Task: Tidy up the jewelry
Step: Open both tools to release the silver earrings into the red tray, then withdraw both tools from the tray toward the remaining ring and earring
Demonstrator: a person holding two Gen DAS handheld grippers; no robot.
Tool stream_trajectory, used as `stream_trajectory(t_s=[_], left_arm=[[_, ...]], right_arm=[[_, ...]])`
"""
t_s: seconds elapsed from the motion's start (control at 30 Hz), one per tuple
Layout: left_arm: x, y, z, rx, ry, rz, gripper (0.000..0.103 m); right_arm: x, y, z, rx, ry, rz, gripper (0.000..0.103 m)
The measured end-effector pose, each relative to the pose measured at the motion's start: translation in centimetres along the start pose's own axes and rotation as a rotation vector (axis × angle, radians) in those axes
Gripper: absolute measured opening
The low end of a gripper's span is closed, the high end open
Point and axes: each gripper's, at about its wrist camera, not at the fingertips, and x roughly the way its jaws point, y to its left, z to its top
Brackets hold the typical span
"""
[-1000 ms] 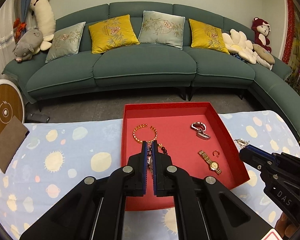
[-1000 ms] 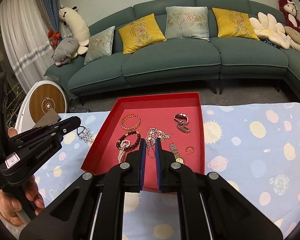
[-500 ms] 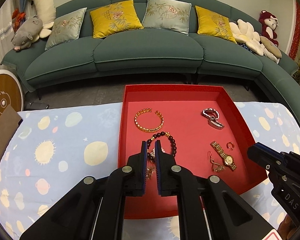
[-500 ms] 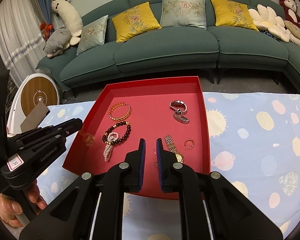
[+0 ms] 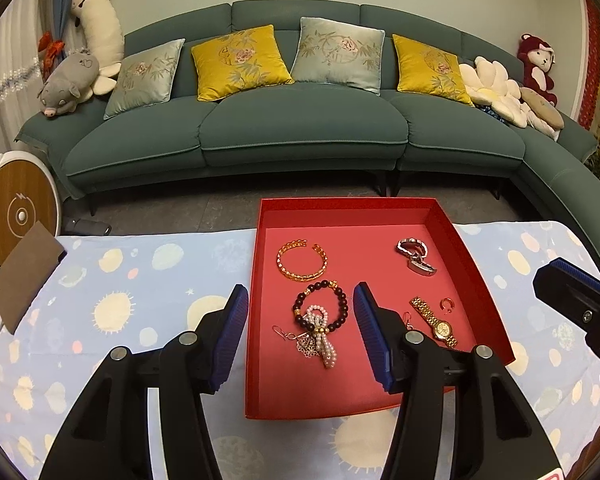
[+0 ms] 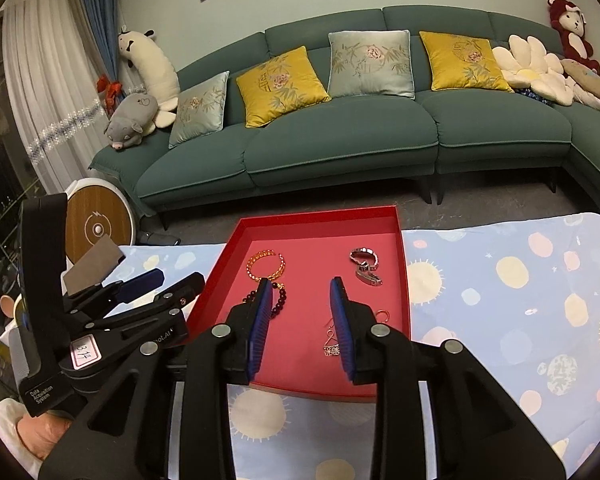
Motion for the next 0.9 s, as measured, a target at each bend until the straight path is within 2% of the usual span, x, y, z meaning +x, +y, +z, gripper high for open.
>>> stream_trajectory(t_s=[0.23,0.53,0.7,0.9], left_arm=[[-2.7,-0.7,-0.5,-0.017,-0.012,-0.016,0.053],[-6.0,-1.7,-2.9,-0.005,-0.013,-0.024,0.053],[-7.7,-1.5,-4.9,0.009,-0.006,-0.029,0.054],[-9.1,-0.5,-7.4,-0.001,0.03,-0.05,0.059]], right_arm=[[-3.6,-1.0,-0.1,0.021,-0.038,-0.007,0.029],[-7.4,-1.8,-1.3,-0.004,-0.058,-0.036,0.029],[-9.2,-2.3,-2.7,-0.022,-0.057,-0.06,0.033],[-11.6,-3.0,-5.2,-0.072,-0.031,-0.102,0.033]])
